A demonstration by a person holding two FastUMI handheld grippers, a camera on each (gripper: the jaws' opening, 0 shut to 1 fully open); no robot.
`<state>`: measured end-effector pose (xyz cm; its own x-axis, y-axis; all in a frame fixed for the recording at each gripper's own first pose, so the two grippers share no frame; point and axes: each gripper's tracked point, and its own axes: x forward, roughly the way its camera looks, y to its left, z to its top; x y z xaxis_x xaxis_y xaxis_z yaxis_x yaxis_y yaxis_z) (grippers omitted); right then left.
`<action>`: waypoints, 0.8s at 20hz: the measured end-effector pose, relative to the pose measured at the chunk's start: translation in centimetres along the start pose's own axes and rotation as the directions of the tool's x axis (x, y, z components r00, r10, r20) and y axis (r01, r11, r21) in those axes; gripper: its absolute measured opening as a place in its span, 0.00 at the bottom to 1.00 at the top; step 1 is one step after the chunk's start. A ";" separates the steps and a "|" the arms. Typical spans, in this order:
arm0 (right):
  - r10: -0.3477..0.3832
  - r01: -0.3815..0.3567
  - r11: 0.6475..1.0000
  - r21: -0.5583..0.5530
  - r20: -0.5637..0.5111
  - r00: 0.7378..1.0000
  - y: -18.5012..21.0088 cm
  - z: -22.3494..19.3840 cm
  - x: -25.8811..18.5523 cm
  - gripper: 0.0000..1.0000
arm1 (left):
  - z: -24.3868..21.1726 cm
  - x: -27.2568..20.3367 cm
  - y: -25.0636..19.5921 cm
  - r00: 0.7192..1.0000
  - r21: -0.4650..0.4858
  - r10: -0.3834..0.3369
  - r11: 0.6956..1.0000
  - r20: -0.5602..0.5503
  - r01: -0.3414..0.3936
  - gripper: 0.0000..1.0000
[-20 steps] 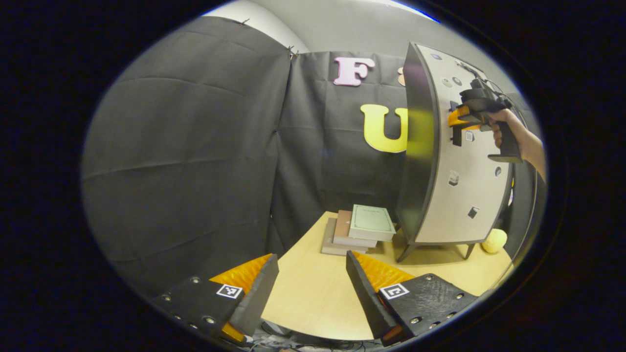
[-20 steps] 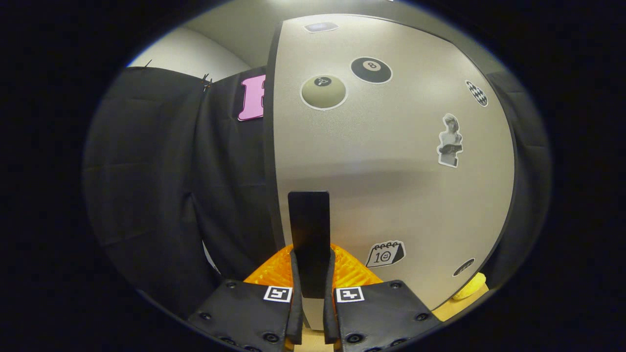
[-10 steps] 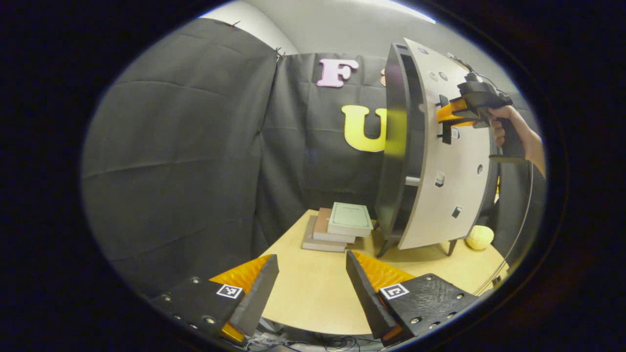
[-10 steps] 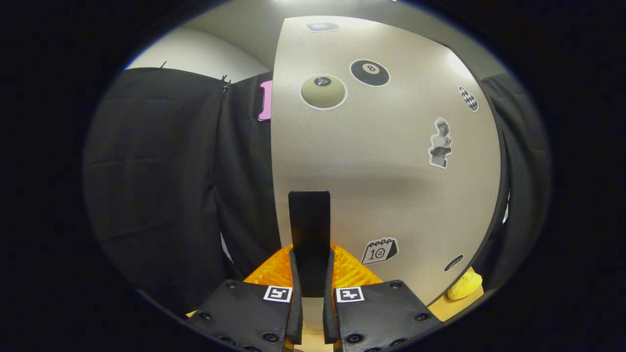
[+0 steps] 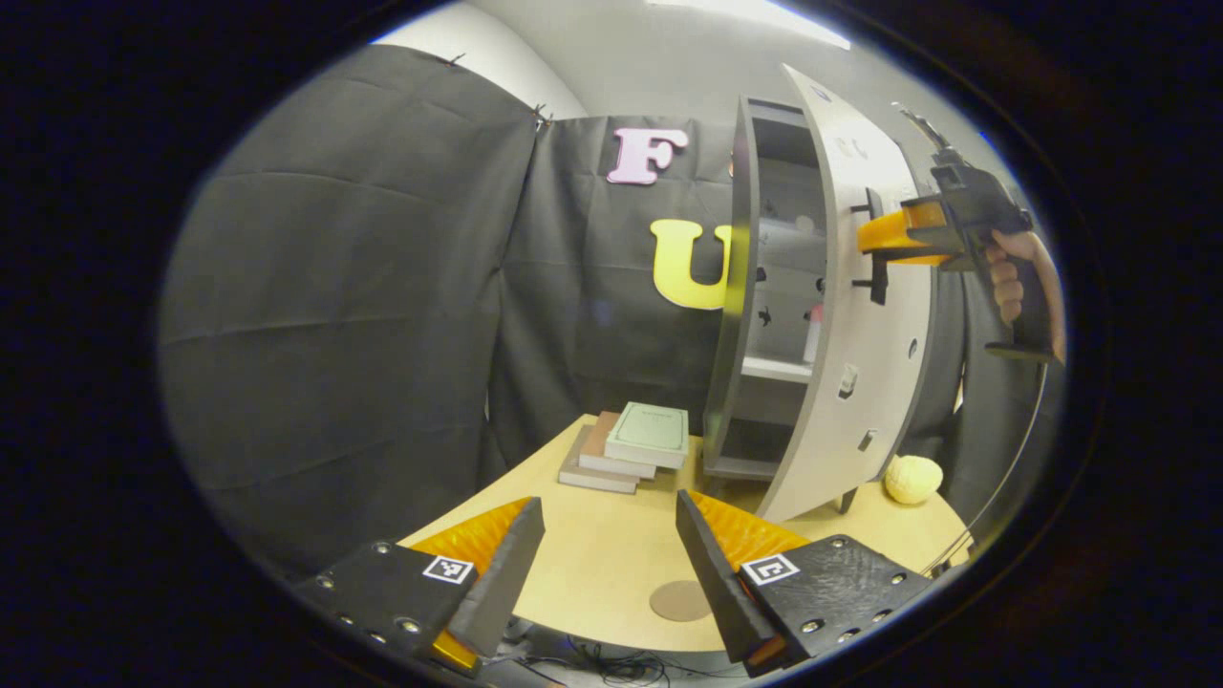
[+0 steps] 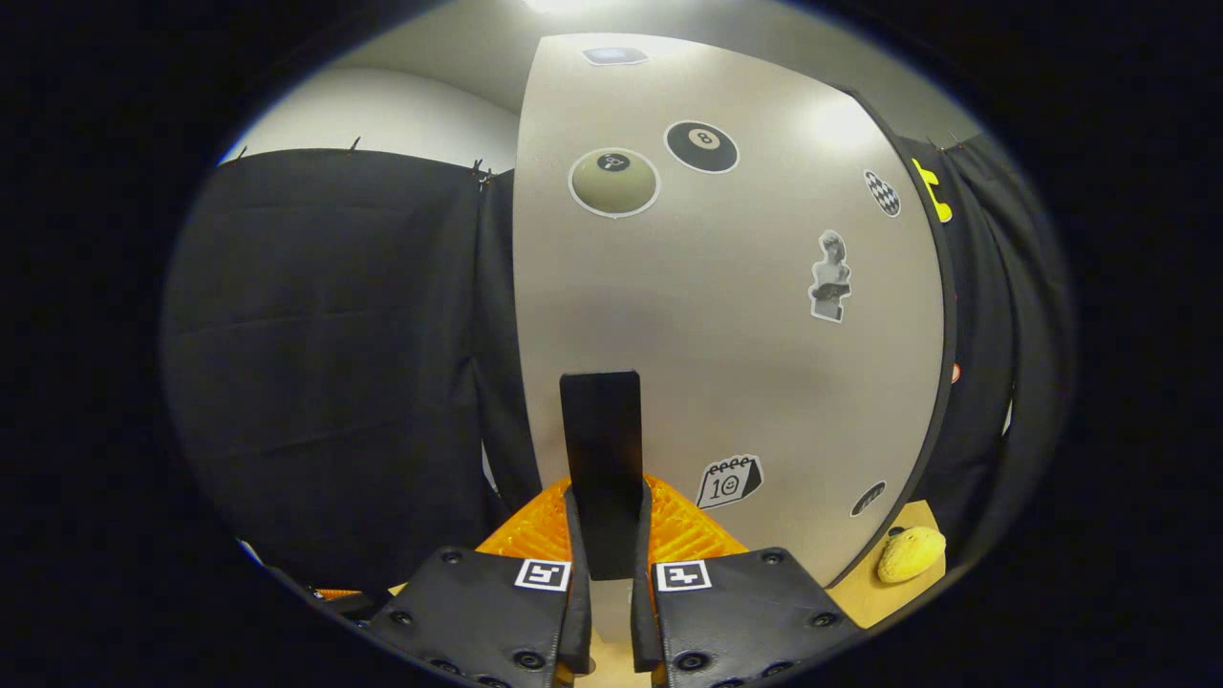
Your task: Open the cabinet door with the right hand, grasp the bottle in the cabinet with the left hand and place it on the coaster, then close the cabinet door with the right hand.
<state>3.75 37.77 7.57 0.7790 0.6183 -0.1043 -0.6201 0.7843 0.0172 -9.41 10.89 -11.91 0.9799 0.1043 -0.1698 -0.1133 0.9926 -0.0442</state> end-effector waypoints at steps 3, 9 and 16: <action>0.052 -0.052 0.999 0.000 0.001 0.999 -0.2 0.0 0.0 0.19 | 1.1 -2.9 -2.4 0.999 -0.016 0.024 1.000 0.029 -0.024 0.84; 0.117 -0.117 0.993 -0.001 0.010 0.993 -0.7 0.3 -0.1 0.19 | 0.0 -7.7 -6.4 0.997 -0.004 0.068 0.998 0.038 -0.068 0.84; 0.105 -0.105 0.994 0.005 0.015 0.994 -1.3 0.5 0.1 0.19 | -2.6 -10.2 -11.4 0.999 -0.059 0.036 0.998 0.005 -0.035 0.84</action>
<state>4.64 36.83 8.08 0.7109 0.6979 -0.0868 -0.6981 0.7152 0.0334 -18.55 -1.69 -12.27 0.9760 0.1400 -0.1666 -0.1574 0.9828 -0.0962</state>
